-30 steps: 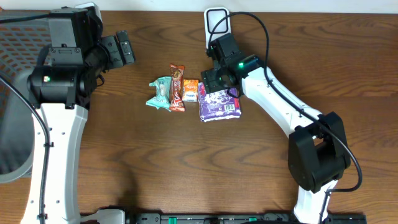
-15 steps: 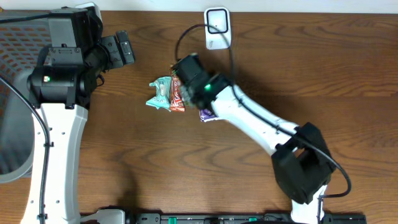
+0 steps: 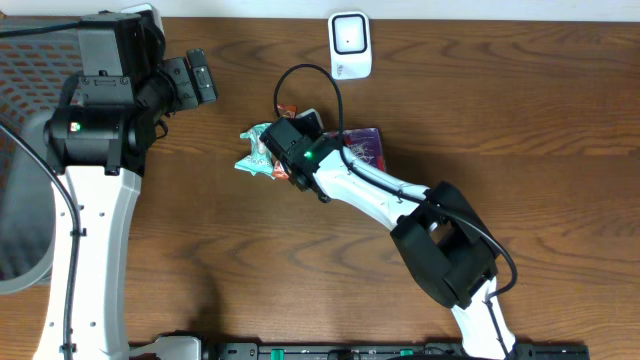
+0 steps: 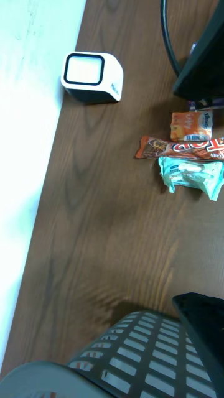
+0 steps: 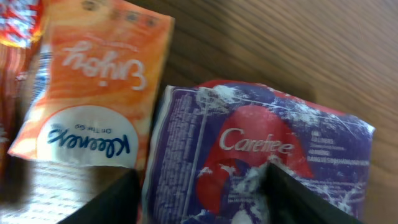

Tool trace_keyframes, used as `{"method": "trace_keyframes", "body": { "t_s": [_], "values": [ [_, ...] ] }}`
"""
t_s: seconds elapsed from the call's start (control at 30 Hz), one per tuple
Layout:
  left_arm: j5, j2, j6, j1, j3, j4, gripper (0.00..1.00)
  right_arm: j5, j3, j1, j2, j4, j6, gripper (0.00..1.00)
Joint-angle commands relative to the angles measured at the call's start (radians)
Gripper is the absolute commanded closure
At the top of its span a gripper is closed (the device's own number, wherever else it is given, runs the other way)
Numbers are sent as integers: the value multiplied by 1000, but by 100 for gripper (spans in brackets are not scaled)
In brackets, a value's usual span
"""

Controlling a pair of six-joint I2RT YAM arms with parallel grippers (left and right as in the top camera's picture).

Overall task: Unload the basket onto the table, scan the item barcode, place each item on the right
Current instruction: 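Carry the pink package rightward and lower it onto the table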

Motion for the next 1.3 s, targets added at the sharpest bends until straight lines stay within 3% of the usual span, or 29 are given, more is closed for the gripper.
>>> {"method": "trace_keyframes", "body": {
  "t_s": [0.0,0.17,0.23,0.27,0.57,0.8,1.03,1.27],
  "values": [
    [-13,6,-5,3,10,0,2,79,14,6,17,-10,34,54],
    [-13,6,-5,3,10,0,2,79,13,4,45,-8,70,72],
    [-13,6,-5,3,10,0,2,79,13,3,60,-14,69,94],
    [-13,6,-5,3,10,0,2,78,13,3,61,-21,69,99],
    [-13,6,-5,3,10,0,2,55,84,-49,-48,-89,69,99],
    [-13,6,-5,3,10,0,2,-563,128,-263,-219,-71,-47,99],
    [-13,6,-5,3,10,0,2,-1308,117,-478,-209,-67,-119,99],
    [-13,6,-5,3,10,0,2,-1625,43,-595,-164,14,-102,99]
  ]
}}
